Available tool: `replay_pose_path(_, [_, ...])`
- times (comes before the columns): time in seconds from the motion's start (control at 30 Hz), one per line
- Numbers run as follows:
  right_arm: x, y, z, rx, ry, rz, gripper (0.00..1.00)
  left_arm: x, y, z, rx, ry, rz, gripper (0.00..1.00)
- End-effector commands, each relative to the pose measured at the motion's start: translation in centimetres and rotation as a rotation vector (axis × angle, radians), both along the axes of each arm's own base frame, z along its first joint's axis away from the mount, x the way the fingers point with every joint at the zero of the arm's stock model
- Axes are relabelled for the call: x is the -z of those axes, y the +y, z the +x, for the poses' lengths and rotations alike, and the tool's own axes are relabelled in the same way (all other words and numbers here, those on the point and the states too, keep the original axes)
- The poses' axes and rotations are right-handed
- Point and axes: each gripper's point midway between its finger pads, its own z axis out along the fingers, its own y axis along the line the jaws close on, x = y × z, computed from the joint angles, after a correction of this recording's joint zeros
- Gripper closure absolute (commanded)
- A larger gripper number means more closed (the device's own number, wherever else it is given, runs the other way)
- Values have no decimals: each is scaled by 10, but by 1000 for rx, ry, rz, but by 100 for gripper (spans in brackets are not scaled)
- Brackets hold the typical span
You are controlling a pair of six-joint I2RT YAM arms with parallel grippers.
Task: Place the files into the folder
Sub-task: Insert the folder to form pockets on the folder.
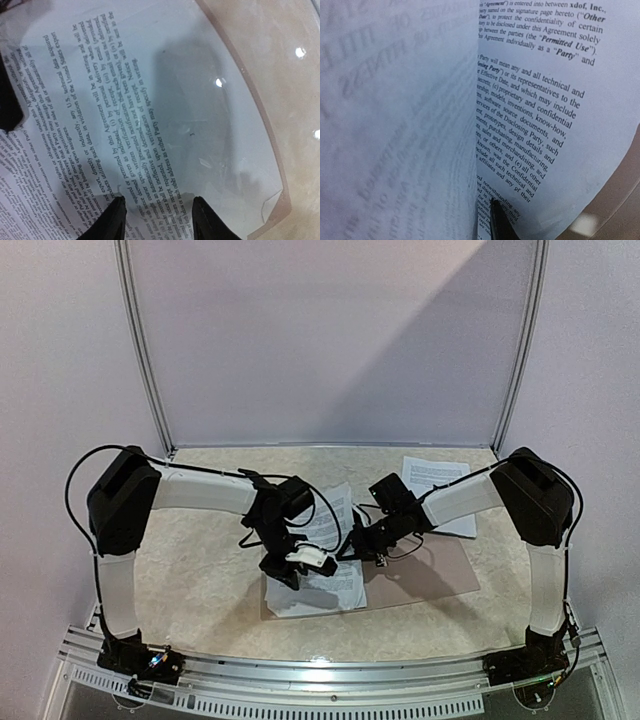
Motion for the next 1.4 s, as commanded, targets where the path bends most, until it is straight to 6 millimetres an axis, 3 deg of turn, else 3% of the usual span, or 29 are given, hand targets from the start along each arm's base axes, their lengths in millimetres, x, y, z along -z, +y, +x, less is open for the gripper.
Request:
replay_pose_path(0.0, [-6, -5, 6, 28, -21, -20, 89, -5, 0, 5, -23, -8, -4, 52])
replay_pose_path(0.23, [-14, -16, 11, 55, -61, -90, 81, -32, 8, 15, -96, -71, -56, 51])
replay_pose_path(0.4, [-23, -17, 10, 51, -89, -67, 85, -43, 47, 41, -249, -132, -54, 50])
replay_pose_path(0.6, [-14, -13, 12, 10, -88, -76, 95, -26, 106, 74, -472, -228, 29, 50])
replay_pose_path(0.7, [-8, -14, 12, 2, -70, -84, 98, -10, 121, 80, -529, -266, 59, 51])
replay_pose_path(1.0, [-1, -8, 15, -69, -26, -71, 100, 14, 120, 89, -582, -289, 47, 51])
replay_pose_path(1.37, [0, 4, 5, -179, 49, -21, 100, 25, 118, 96, -585, -299, 57, 51])
